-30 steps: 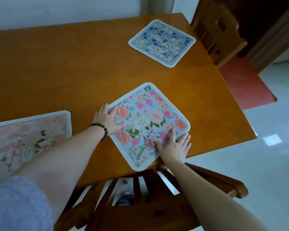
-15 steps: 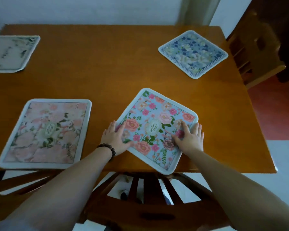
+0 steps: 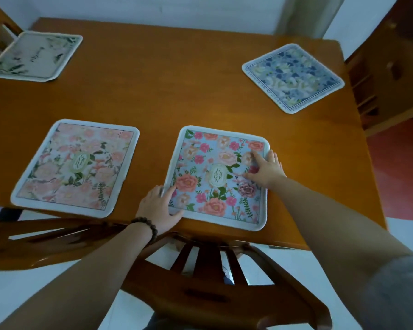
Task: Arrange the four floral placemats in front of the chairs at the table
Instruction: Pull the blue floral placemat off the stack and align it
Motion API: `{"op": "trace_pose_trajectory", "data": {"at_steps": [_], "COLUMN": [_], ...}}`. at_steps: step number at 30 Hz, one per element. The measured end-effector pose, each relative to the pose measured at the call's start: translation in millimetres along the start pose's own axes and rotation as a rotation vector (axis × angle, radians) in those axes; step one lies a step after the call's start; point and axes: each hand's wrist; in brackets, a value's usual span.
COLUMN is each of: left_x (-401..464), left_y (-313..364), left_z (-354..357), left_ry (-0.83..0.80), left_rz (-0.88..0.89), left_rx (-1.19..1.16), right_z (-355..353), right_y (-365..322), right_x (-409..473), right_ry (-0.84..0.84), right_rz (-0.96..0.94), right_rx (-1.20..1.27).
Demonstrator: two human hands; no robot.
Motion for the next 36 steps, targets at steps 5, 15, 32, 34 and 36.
{"op": "trace_pose_trajectory", "data": {"at_steps": [5,15,32,34,36], "left_x": [7.9,2.0,-17.8,-18.5,-19.1], "left_y": [-0.5,10.4,12.8,13.5,13.7], "left_z": [-1.3,9.0,13.0,13.1,12.1], "left_ry": [0.003,-0.106,-0.122,-0.12,-0.118], "left_rz": [-0.037,0.016,0.056,0.065,0.073], "left_rx": [-0.051,-0.062,0.15,0.155,0.148], "right_z": [30.9,82.9,93.3,93.4,92.0], "right_y": [-2.7,-10.4,-4.8,-5.3,-5.4], "right_x": [-52.8,-126.4,-148.0,-149.5,-150.2], "right_ry": [0.125,0.098,0.087,0.088,0.09], "right_rz": [0.073,0.052,0.031,0.036,0.035], "right_rx": [0.286,0.235,-0.058,-0.059,-0.047]}}
Point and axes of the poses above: each hand's wrist, its own x-axis towards the middle knuckle, its own z-axis out of the palm, y = z × x, and after that the axes turned 5 degrees about -z, right-handed
